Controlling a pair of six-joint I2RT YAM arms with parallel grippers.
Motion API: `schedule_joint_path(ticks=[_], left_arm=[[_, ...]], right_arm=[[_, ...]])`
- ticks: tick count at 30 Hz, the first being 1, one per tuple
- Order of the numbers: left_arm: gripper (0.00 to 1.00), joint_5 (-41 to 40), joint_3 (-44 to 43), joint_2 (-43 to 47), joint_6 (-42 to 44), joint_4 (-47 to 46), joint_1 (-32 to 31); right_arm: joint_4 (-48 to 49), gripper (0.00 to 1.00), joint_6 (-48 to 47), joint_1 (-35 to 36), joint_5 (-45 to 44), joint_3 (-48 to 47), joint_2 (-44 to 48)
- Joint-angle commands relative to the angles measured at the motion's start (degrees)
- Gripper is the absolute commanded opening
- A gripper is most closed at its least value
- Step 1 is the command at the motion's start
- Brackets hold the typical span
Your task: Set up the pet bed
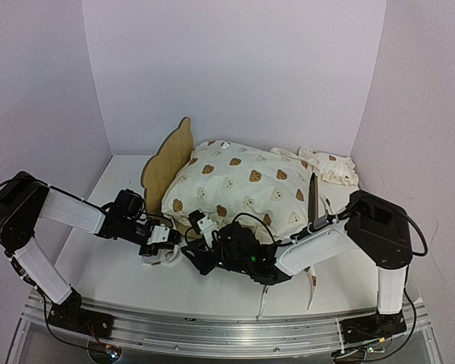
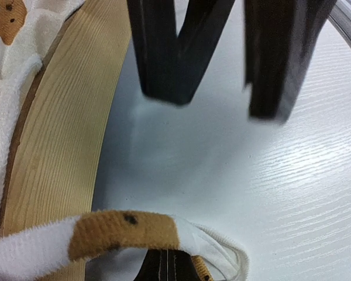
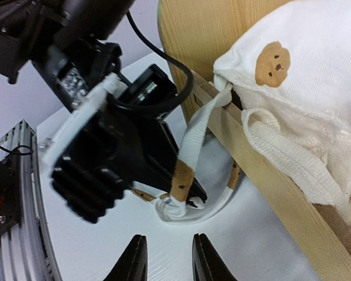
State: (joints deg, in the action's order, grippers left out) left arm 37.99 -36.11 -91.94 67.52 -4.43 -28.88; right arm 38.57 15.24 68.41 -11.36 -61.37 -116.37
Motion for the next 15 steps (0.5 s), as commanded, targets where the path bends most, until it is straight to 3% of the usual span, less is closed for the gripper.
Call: schedule_joint_path(ticks=[1,15], left_arm=[[0.0,3.7,-2.0,1.3,0.2,0.5,-0.1],[0.0,5.5,-2.3,0.9,0.3,-0.3,-0.7]], right_arm=[[-1.1,0.28,-3.6,-1.3,-1.7,-4.7,-3.9],[-1.7,0.33,-7.2,-2.7,4.9,-9.6,-9.4]])
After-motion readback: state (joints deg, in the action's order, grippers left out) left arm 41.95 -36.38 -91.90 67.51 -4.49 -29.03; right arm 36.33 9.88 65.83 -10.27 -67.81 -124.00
